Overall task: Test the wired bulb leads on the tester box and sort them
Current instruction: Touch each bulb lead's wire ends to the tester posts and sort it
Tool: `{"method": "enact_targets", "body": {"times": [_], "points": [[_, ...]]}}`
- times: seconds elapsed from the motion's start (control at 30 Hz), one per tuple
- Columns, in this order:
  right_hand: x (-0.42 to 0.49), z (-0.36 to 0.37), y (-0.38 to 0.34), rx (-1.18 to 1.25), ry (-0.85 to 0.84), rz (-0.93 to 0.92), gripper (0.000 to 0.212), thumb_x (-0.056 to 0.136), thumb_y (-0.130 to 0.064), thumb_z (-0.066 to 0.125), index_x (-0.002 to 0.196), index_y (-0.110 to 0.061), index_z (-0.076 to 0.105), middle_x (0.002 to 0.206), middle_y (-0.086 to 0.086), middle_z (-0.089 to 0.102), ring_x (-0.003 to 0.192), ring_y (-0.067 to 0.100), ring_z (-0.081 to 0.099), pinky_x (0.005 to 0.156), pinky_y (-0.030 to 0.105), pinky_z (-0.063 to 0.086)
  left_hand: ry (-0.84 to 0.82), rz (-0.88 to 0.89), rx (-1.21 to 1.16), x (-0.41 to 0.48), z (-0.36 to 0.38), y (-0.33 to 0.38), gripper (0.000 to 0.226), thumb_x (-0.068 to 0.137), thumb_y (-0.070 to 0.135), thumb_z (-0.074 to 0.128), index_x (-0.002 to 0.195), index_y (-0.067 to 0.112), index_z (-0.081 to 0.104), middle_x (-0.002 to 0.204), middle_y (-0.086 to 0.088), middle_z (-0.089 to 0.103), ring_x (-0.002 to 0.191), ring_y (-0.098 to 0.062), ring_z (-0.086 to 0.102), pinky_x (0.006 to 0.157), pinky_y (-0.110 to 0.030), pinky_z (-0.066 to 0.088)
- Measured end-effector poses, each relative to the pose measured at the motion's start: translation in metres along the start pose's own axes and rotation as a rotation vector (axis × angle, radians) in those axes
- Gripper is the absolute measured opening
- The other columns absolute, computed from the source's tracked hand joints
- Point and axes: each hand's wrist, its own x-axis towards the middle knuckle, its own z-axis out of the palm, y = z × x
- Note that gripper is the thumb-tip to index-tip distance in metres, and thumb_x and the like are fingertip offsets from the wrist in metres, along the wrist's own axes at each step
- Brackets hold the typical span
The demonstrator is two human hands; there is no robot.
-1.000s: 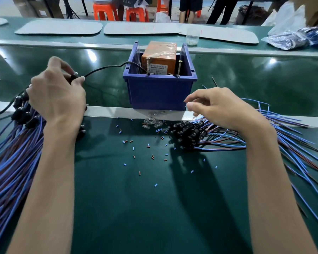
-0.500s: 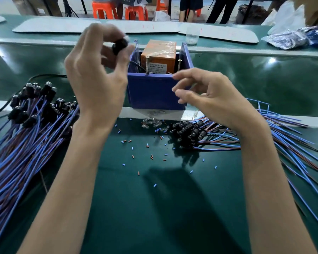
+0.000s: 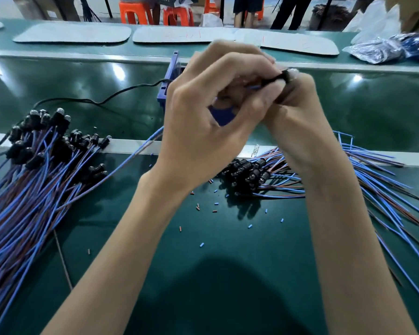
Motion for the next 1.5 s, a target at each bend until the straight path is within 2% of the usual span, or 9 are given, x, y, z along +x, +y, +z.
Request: {"method": "enact_targets", "body": {"times": [0.1,0.23,0.4,0.53,0.7,0.93,1.13,1.33,1.5], "points": [[0.003,-0.003,-0.002,0.066,0.170,0.009,0.011,0.090,0.008,0.054,0.094,0.002,0.063,0.082,0.008,0.069,0.081,0.018,0.066,0.081,0.037,0.055,0.114,-0.130,-0.192,0.002,0.002,0.010,0.011,0.092,0.006,0.053,0.095,0.013,0.061,0.082,-0.007,0.062,0.076,-0.016,0.061,0.070,-0.028,0.050],[0.004,-0.007,-0.006,0.154,0.302,-0.028,0.011,0.093,-0.003,0.053,0.089,-0.005,0.063,0.089,0.004,0.071,0.088,0.019,0.070,0.084,0.032,0.053,0.122,-0.639,-0.593,0.005,0.003,0.018,0.041,0.092,0.029,0.044,0.062,0.007,0.063,0.064,-0.006,0.066,0.053,-0.017,0.057,0.057,-0.024,0.047],[0.000,-0.011,-0.010,0.090,0.186,-0.014,0.011,0.091,-0.004,0.054,0.086,-0.006,0.064,0.087,0.009,0.070,0.082,0.022,0.069,0.078,0.029,0.050,0.083,-1.161,-0.951,0.006,0.008,0.010,0.074,0.093,0.063,0.020,0.108,0.004,0.062,0.108,-0.015,0.071,0.101,-0.022,0.069,0.092,-0.031,0.050],[-0.004,-0.013,-0.012,0.060,0.124,-0.001,0.017,0.090,-0.005,0.053,0.080,-0.009,0.067,0.078,-0.001,0.071,0.080,0.018,0.068,0.079,0.028,0.050,0.461,-1.304,-1.200,0.006,0.006,0.002,0.066,0.094,0.062,0.027,0.119,0.006,0.052,0.096,-0.013,0.067,0.091,-0.025,0.067,0.086,-0.033,0.050],[-0.003,-0.022,-0.014,0.043,0.114,0.028,0.033,0.096,-0.018,0.045,0.075,-0.023,0.071,0.078,-0.007,0.072,0.086,0.017,0.069,0.091,0.037,0.049,0.956,-1.374,-1.225,0.008,-0.009,-0.010,0.043,0.100,0.041,0.024,0.089,0.007,0.047,0.080,-0.007,0.056,0.064,-0.018,0.052,0.062,-0.026,0.041],[-0.005,-0.035,-0.016,0.198,0.248,0.082,0.032,0.101,-0.022,0.039,0.080,-0.010,0.060,0.057,-0.002,0.060,0.057,0.018,0.061,0.075,0.037,0.053,1.157,-1.199,-1.223,0.010,-0.023,-0.023,0.038,0.098,0.016,0.018,0.076,0.009,0.049,0.053,-0.003,0.045,0.039,-0.013,0.042,0.047,-0.019,0.039],[-0.003,-0.038,-0.015,0.206,0.391,0.196,0.030,0.100,-0.015,0.041,0.073,-0.012,0.053,0.049,-0.006,0.035,0.044,0.010,0.029,0.047,0.022,0.036,1.013,-1.117,-1.131,0.010,-0.030,-0.033,0.033,0.102,0.014,0.025,0.074,0.014,0.042,0.043,0.005,0.031,0.032,-0.007,0.025,0.036,-0.017,0.023],[-0.001,-0.042,-0.012,0.124,0.495,0.280,0.031,0.097,-0.012,0.042,0.068,-0.015,0.051,0.047,-0.008,0.028,0.041,0.007,0.016,0.040,0.018,0.013,0.836,-1.034,-0.919,0.009,-0.030,-0.035,0.033,0.105,0.022,0.030,0.075,0.018,0.043,0.044,0.009,0.029,0.035,-0.005,0.020,0.037,-0.017,0.019],[-0.004,-0.047,-0.008,0.037,0.489,0.303,0.022,0.093,-0.017,0.055,0.072,-0.015,0.064,0.050,-0.009,0.033,0.042,0.005,0.021,0.037,0.018,0.016,0.249,-1.021,-0.636,0.004,-0.023,-0.035,0.041,0.105,0.032,0.030,0.067,0.020,0.040,0.044,0.012,0.028,0.037,-0.005,0.019,0.036,-0.018,0.015]]}}
